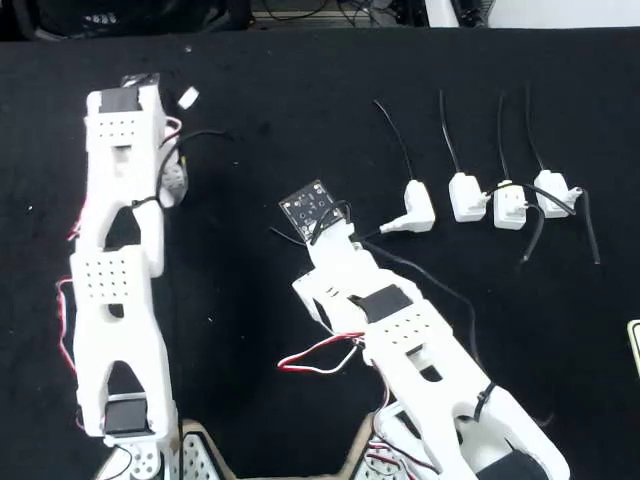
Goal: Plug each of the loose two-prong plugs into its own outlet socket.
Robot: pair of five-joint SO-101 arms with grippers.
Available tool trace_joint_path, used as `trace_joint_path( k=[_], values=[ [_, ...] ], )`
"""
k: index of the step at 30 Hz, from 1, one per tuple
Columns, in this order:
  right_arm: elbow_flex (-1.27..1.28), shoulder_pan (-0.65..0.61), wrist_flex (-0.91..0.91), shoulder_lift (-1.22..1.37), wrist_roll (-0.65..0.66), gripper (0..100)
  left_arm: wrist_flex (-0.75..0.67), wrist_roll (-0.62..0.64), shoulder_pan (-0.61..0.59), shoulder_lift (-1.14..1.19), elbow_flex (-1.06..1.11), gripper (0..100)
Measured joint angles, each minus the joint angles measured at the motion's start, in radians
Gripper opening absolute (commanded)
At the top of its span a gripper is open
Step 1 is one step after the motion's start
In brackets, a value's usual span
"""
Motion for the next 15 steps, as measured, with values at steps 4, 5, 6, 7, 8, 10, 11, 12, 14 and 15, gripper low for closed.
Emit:
trace_joint_path(
  k=[4,5,6,7,8,10,11,12,14,15],
  values=[
    [0.000,0.000,0.000,-0.002,0.000,15.9,0.002,-0.006,-0.023,-0.103,0.170,3],
    [0.000,0.000,0.000,-0.002,0.000,15.9,0.002,-0.008,-0.025,-0.146,0.229,3],
    [0.000,0.002,0.000,-0.002,0.000,15.9,0.002,-0.008,-0.025,-0.193,0.293,3],
    [0.000,0.008,0.000,-0.002,0.000,15.9,0.002,-0.008,-0.023,-0.249,0.356,3],
    [0.000,0.014,0.000,-0.002,0.000,15.9,0.002,-0.008,-0.023,-0.307,0.425,3],
    [0.000,0.025,0.000,-0.002,0.000,15.9,-0.003,-0.009,-0.025,-0.420,0.546,3],
    [0.000,0.028,0.000,-0.002,0.000,15.9,-0.020,-0.012,-0.026,-0.474,0.606,3],
    [0.000,0.031,0.000,-0.002,0.000,15.9,-0.043,-0.025,-0.028,-0.525,0.671,3],
    [0.000,0.031,0.000,-0.002,0.000,15.9,-0.103,-0.057,-0.028,-0.620,0.810,3],
    [0.000,0.031,0.000,-0.002,0.000,15.9,-0.137,-0.075,-0.028,-0.661,0.884,3]
  ],
)
